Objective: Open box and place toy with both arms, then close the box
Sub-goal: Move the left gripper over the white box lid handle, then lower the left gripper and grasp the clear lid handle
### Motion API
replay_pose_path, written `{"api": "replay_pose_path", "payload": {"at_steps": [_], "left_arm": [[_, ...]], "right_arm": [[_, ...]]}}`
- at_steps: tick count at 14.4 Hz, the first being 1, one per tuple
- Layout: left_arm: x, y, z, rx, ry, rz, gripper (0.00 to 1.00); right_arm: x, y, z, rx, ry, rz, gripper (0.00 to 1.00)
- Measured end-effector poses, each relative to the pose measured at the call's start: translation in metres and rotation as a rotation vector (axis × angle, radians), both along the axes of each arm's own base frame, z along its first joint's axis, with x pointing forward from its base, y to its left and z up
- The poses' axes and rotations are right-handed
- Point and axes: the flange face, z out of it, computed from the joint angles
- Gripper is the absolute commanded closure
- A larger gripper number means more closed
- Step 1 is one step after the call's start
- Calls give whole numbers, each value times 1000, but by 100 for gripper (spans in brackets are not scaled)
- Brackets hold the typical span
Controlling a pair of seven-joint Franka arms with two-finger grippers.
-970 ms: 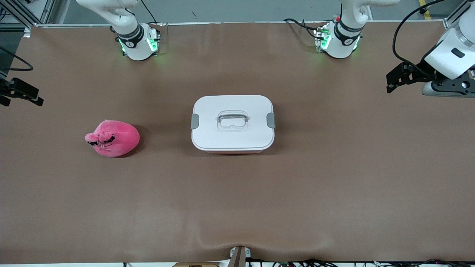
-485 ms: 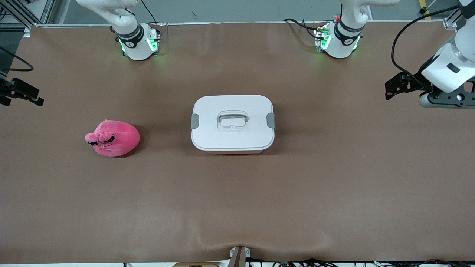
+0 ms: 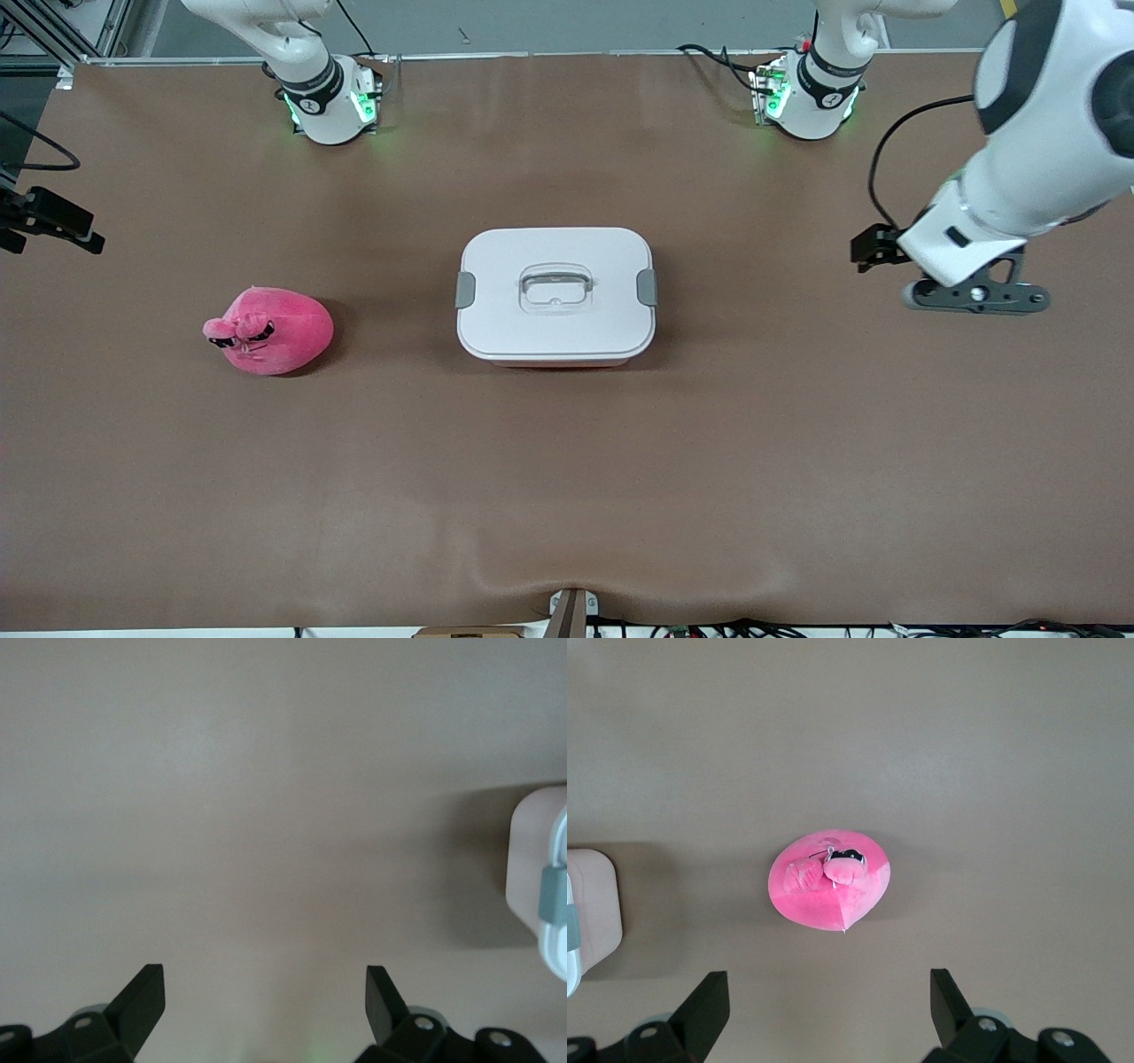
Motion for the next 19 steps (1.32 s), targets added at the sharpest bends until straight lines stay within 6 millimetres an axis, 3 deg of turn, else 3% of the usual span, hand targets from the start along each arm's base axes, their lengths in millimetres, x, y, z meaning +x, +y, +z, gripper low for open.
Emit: {"api": "replay_pose_path", "payload": {"at_steps": [5, 13, 19], "left_arm": [[-17, -62, -9, 23, -7, 131, 0], [-53, -184, -38, -12, -41, 485, 0], [-92, -286, -84, -31, -83, 752, 0]], "right_arm": [[0, 0, 0, 0, 0, 0, 0], [0, 0, 0, 0, -1, 0, 0], [0, 0, 0, 0, -2, 0, 0]]}}
